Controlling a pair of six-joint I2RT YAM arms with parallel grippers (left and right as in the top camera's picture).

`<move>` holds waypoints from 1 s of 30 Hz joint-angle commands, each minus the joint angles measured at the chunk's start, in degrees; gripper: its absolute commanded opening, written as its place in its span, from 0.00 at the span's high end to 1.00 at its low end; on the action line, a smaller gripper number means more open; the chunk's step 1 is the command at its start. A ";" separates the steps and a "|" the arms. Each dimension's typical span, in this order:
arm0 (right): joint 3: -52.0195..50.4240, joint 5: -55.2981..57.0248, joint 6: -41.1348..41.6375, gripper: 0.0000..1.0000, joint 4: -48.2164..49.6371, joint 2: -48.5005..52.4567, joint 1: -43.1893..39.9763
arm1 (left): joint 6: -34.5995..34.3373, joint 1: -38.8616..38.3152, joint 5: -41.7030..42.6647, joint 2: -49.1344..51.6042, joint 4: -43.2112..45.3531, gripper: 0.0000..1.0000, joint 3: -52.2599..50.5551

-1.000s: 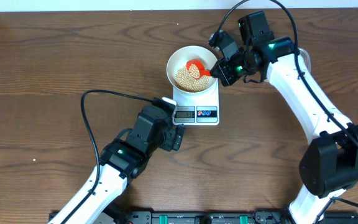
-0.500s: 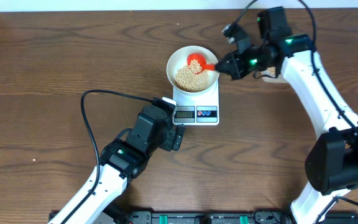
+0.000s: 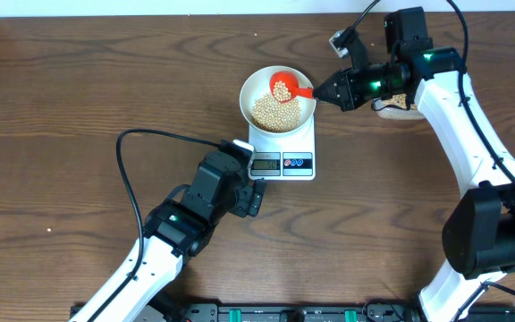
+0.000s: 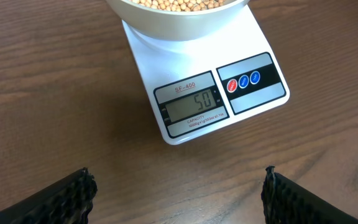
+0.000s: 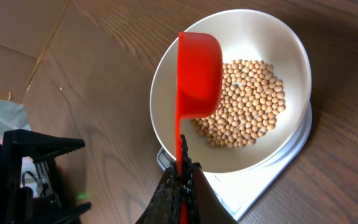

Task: Scoop item into bowl and weigh 50g on scale
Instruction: 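Tip the scoop to pour soybeans into the bowl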

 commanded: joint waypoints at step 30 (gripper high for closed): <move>1.49 -8.22 -1.22 0.99 0.68 -0.81 -0.48 | 0.28 0.13 -0.31 0.11 -0.13 0.12 0.09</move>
